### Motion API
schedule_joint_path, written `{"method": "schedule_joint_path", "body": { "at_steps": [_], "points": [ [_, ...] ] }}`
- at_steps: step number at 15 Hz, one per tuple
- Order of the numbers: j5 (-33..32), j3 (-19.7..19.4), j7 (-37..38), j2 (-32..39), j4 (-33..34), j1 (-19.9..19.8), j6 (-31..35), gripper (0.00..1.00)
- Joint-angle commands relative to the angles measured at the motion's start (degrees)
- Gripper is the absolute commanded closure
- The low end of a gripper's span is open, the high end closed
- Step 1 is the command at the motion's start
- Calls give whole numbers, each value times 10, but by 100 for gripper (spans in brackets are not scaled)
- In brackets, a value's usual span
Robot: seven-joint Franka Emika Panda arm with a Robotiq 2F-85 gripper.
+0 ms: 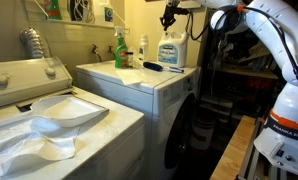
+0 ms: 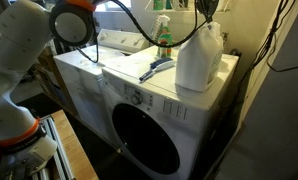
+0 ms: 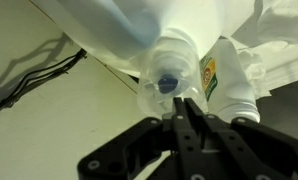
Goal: Put the clear cap on the large container
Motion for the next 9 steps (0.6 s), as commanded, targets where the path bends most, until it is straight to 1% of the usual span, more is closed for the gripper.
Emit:
{"method": "schedule_joint_path", "body": {
  "at_steps": [1, 4, 6, 9],
  "points": [
    [26, 21, -29, 1, -25, -6, -50, 91],
    [20, 18, -37, -2, -26, -5, -60, 91],
    [3, 2, -11, -9, -27, 4, -75, 90],
    [9, 4, 8, -32, -29, 8, -120, 90]
  ]
}}
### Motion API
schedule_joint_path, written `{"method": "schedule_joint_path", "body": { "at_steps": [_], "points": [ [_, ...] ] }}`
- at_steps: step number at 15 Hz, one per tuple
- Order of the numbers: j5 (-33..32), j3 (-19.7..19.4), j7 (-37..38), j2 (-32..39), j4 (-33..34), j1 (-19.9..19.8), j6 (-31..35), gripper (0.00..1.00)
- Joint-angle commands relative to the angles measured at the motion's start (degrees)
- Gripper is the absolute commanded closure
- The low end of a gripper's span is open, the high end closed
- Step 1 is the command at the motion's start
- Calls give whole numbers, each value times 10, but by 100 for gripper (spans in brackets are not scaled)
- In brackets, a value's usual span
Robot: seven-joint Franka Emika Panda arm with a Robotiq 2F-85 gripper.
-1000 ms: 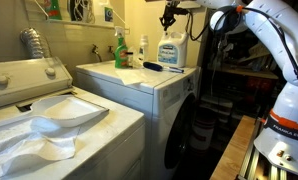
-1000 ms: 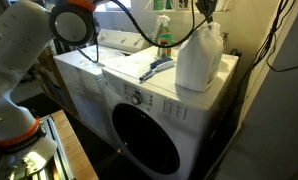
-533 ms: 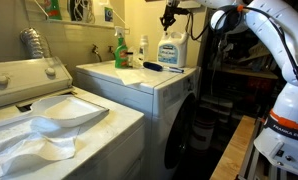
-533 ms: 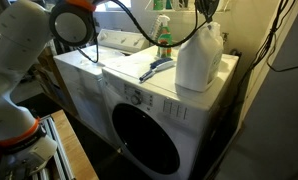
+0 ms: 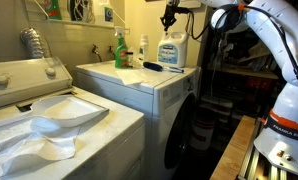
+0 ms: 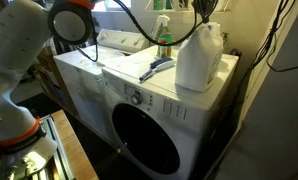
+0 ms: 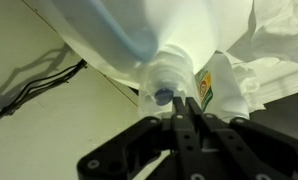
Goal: Put the clear cap on the large container
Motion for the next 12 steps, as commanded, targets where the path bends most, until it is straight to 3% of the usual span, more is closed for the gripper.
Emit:
{"method": "schedule_joint_path", "body": {
  "at_steps": [1, 8, 10, 12],
  "points": [
    [9, 0, 27, -28, -25, 10, -112, 90],
    [27, 8, 74, -57, -18, 20, -294, 91],
    [23, 3, 79, -69, -16, 24, -351, 65],
    [7, -6, 80, -80, -9, 34, -388, 51]
  ]
}}
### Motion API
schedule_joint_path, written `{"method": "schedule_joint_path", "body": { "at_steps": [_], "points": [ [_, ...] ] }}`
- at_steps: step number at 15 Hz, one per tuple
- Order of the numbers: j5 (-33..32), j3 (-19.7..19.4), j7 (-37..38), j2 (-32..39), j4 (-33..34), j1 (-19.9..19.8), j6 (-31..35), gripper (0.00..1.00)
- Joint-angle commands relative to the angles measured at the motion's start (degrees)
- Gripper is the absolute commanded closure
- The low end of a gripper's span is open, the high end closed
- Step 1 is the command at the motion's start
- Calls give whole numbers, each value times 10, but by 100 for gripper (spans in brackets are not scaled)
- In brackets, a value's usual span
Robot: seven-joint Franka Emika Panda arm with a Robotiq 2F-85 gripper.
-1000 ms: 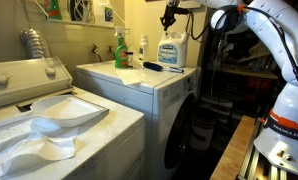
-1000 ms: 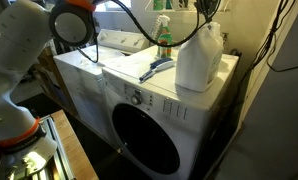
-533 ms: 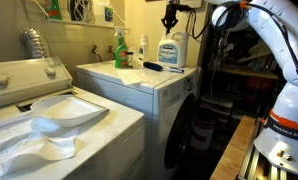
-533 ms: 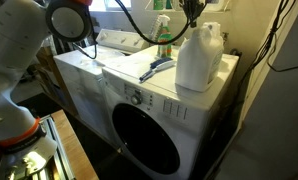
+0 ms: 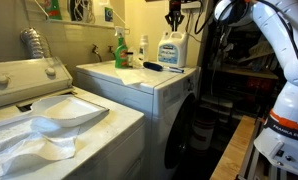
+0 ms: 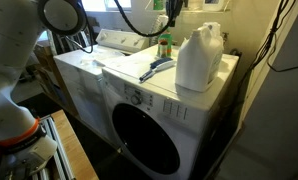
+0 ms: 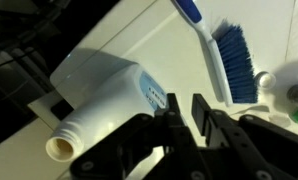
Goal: Put the clear cap on the large container
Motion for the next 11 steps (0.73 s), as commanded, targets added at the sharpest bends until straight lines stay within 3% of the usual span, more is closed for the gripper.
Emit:
{"method": "schedule_joint_path", "body": {
  "at_steps": [1, 5, 7, 8, 9, 11],
  "points": [
    [-9, -11, 8, -35, -7, 11, -61, 45],
    [-20, -13, -24, -68, 4, 24, -47, 14],
    [-24, -8, -85, -84, 7, 23, -22, 1],
    [-13, -8, -37, -75, -1, 24, -32, 0],
    [-13, -8, -43, -82, -2, 25, -30, 10],
    [-13, -8, -43, -83, -3, 26, -30, 0]
  ]
}}
